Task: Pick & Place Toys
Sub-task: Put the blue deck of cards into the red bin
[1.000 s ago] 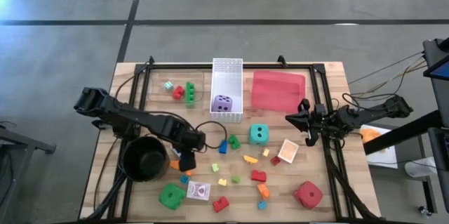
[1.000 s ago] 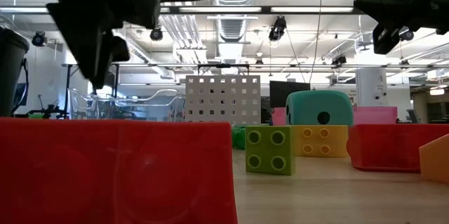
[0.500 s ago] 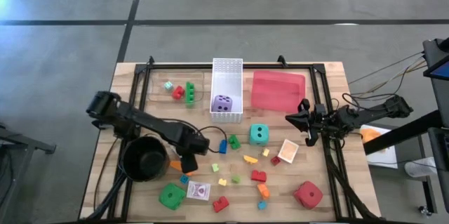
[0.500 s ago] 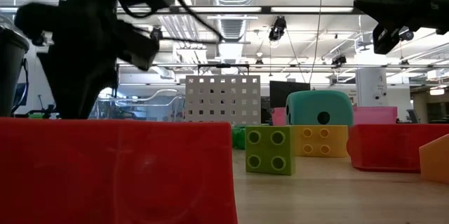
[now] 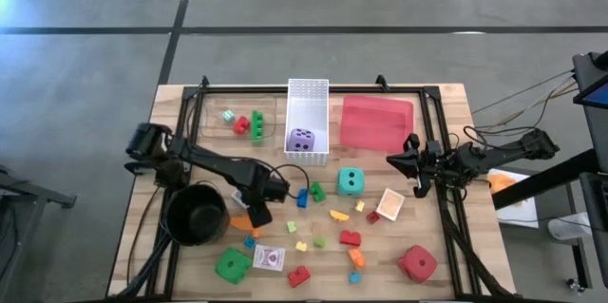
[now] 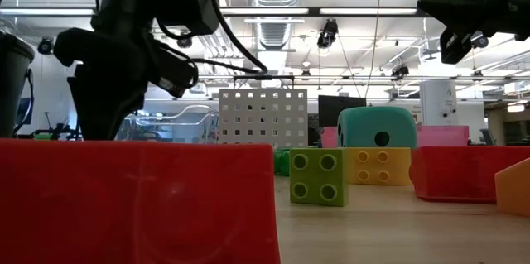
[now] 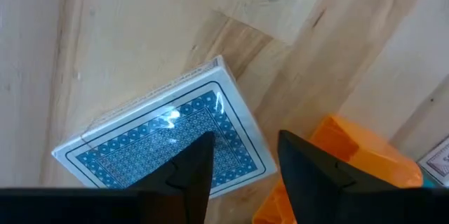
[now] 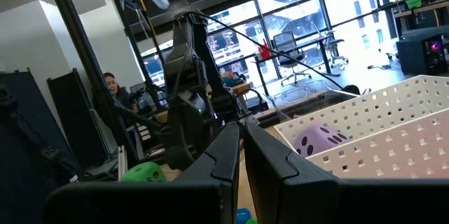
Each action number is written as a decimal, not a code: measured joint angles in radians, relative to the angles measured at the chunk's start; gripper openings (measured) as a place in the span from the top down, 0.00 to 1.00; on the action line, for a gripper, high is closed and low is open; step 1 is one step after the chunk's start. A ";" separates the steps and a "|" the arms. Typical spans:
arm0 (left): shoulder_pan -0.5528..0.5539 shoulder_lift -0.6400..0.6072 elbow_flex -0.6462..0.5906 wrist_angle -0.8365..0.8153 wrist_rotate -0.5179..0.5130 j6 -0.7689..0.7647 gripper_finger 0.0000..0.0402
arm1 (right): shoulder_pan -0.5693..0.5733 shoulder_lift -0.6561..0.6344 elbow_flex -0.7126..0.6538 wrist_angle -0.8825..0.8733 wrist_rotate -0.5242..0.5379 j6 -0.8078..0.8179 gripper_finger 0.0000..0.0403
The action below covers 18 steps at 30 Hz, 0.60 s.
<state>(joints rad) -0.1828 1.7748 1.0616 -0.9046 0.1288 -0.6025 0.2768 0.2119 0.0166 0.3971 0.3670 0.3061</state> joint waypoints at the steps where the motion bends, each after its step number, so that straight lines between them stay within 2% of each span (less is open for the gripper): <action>1: 0.006 0.000 -0.001 0.006 -0.004 0.001 0.59 | 0.000 0.000 0.000 0.000 0.000 0.000 0.95; 9: 0.058 -0.001 0.001 0.141 -0.060 0.062 0.59 | 0.000 0.000 0.000 0.000 0.000 0.000 0.95; 13: 0.067 -0.002 0.008 0.144 -0.054 0.102 0.59 | 0.000 0.000 0.000 0.000 0.000 0.000 0.95; 18: 0.059 -0.002 0.059 0.135 -0.055 0.227 0.59 | 0.000 0.000 0.000 0.000 0.000 0.000 0.95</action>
<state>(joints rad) -0.1241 1.7725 1.1204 -0.7698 0.0738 -0.3753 0.2764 0.2119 0.0166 0.3973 0.3672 0.3062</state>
